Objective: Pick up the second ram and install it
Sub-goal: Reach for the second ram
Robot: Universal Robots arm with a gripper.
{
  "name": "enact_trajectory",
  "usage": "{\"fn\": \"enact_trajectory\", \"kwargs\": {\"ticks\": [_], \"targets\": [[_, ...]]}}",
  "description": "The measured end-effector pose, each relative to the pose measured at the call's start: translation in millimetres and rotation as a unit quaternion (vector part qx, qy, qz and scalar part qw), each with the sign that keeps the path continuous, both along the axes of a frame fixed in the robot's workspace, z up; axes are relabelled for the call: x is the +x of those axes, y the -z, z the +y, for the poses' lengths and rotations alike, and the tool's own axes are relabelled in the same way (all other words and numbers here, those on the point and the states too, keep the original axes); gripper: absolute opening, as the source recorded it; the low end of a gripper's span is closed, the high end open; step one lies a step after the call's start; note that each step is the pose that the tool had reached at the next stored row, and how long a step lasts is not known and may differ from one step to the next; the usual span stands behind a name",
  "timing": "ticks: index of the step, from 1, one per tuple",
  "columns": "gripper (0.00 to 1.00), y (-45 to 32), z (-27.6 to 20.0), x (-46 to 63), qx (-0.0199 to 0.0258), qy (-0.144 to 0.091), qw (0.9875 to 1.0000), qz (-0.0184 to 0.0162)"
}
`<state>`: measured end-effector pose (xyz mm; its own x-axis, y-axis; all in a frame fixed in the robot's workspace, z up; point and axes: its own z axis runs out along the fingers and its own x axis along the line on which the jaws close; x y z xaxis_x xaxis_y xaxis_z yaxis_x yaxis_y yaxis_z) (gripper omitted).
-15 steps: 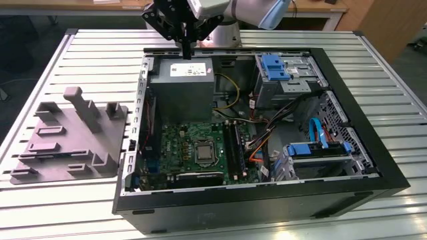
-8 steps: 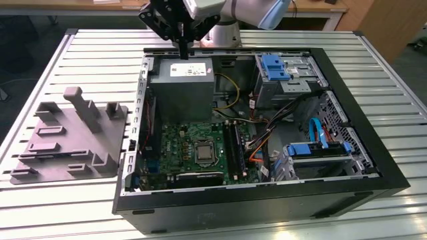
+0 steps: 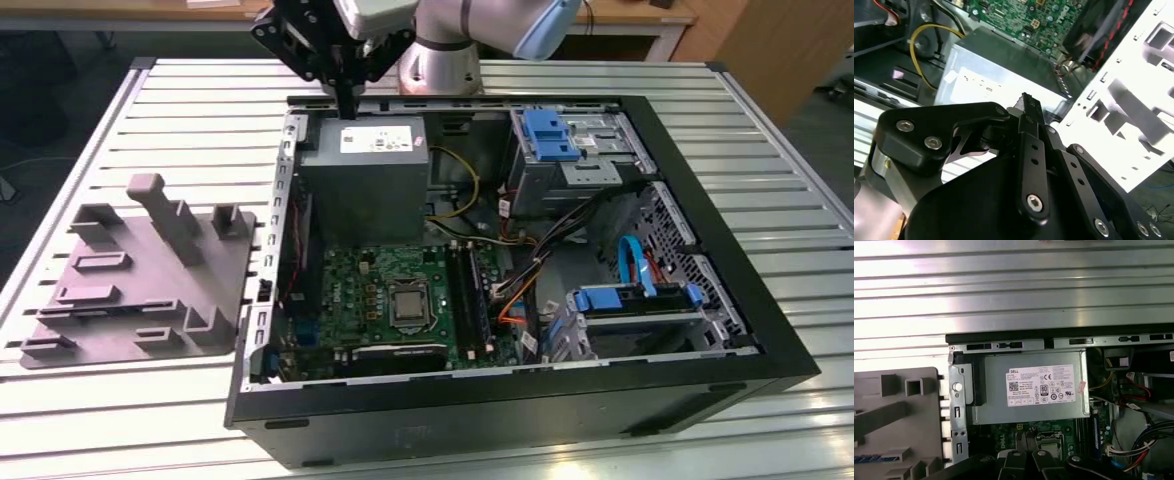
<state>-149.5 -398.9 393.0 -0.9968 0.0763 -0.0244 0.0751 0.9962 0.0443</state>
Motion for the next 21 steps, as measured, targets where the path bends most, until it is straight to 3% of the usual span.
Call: {"fn": "enact_trajectory", "kwargs": {"ticks": [21], "targets": [[0.10, 0.8, 0.4, -69.3, 0.0000, 0.000, 1.0000, -0.0002]]}}
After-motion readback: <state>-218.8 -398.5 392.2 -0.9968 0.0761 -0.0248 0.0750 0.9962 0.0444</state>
